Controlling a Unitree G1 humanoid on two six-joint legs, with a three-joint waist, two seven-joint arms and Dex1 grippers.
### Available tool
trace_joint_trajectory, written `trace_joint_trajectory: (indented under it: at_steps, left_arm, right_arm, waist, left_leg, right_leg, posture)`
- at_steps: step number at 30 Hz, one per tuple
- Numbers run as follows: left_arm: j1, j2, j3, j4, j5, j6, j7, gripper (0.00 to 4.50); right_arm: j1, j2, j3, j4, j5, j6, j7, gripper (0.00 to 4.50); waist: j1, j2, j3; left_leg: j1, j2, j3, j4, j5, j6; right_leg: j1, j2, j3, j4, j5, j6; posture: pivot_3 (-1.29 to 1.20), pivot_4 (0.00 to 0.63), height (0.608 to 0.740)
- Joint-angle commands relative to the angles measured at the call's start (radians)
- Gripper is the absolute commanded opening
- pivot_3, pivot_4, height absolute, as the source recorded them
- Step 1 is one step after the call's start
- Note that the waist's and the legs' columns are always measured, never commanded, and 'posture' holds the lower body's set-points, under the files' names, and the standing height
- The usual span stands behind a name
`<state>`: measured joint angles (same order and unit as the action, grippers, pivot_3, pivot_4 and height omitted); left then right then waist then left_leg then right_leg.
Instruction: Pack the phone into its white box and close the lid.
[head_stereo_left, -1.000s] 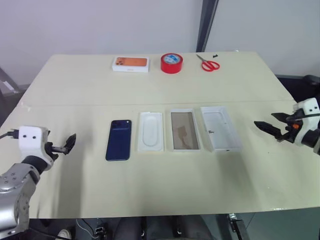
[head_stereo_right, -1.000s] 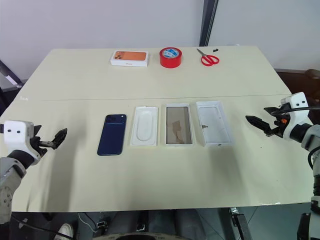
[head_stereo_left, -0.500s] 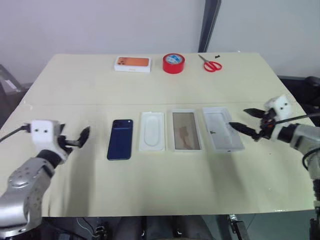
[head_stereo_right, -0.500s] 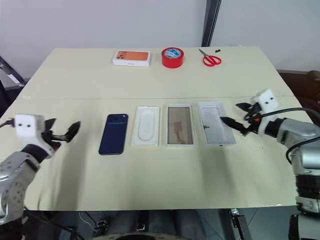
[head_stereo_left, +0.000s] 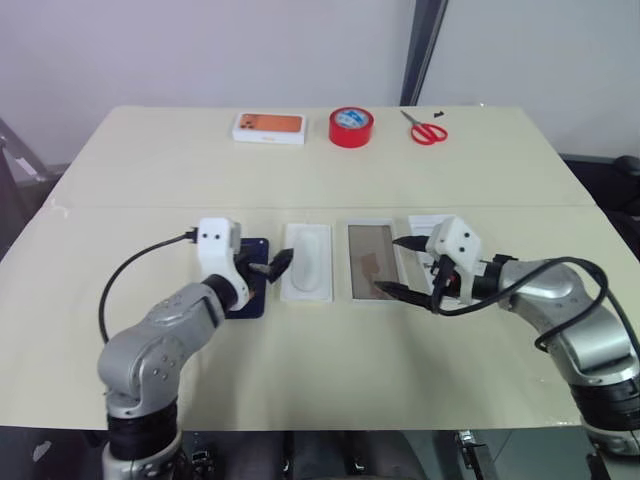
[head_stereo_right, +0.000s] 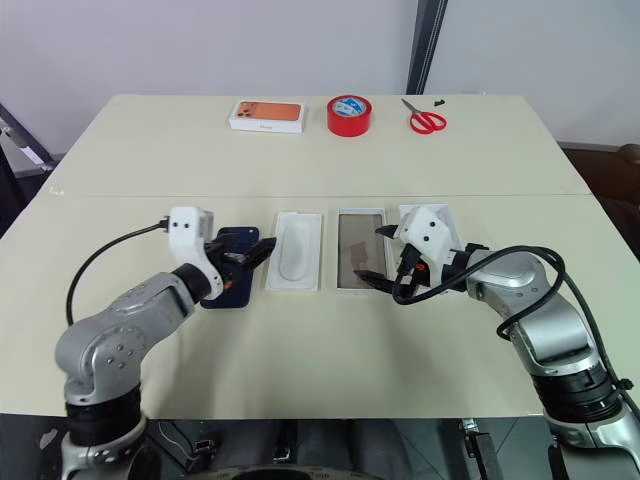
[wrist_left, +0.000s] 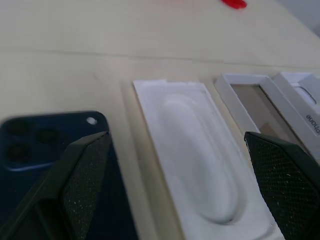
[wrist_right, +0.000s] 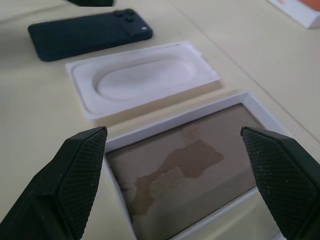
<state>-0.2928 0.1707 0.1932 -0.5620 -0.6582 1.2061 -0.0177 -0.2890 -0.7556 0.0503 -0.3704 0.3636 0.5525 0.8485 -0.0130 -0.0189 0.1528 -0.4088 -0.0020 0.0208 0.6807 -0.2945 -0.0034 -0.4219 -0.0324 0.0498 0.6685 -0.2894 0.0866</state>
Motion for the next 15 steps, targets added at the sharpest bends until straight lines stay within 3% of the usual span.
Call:
trace_joint_trajectory:
  at_steps: [1, 13, 15]
  left_arm:
    - [-0.048, -0.049, 0.049, 0.014, -0.027, 0.110, 0.058, 4.50]
    - [-0.185, -0.151, 0.097, 0.184, 0.023, 0.305, 0.079, 4.50]
    - [-0.189, -0.158, 0.109, 0.201, 0.028, 0.311, 0.073, 3.98]
  right_arm:
    - [-0.021, 0.012, 0.007, -0.017, -0.015, -0.032, 0.000, 4.48]
    - [-0.019, 0.031, 0.001, -0.026, -0.028, -0.044, -0.008, 4.48]
    - [-0.016, 0.034, 0.003, -0.029, -0.032, -0.046, -0.015, 4.50]
  waist:
    - [-0.001, 0.000, 0.000]
    - [0.002, -0.001, 0.000]
    - [0.002, -0.001, 0.000]
  left_leg:
    - [0.000, 0.000, 0.000, 0.000, 0.000, 0.000]
    - [0.000, 0.000, 0.000, 0.001, 0.000, 0.000]
    - [0.000, 0.000, -0.001, 0.001, 0.000, 0.000]
  right_leg:
    - [0.000, 0.001, 0.000, 0.000, 0.000, 0.000]
    - [0.000, 0.001, 0.000, 0.001, 0.000, 0.000]
    - [0.000, 0.001, 0.000, 0.001, 0.000, 0.000]
  posture:
    - [0.00, 0.150, 0.729]
    - [0.00, 0.150, 0.729]
    - [0.00, 0.150, 0.729]
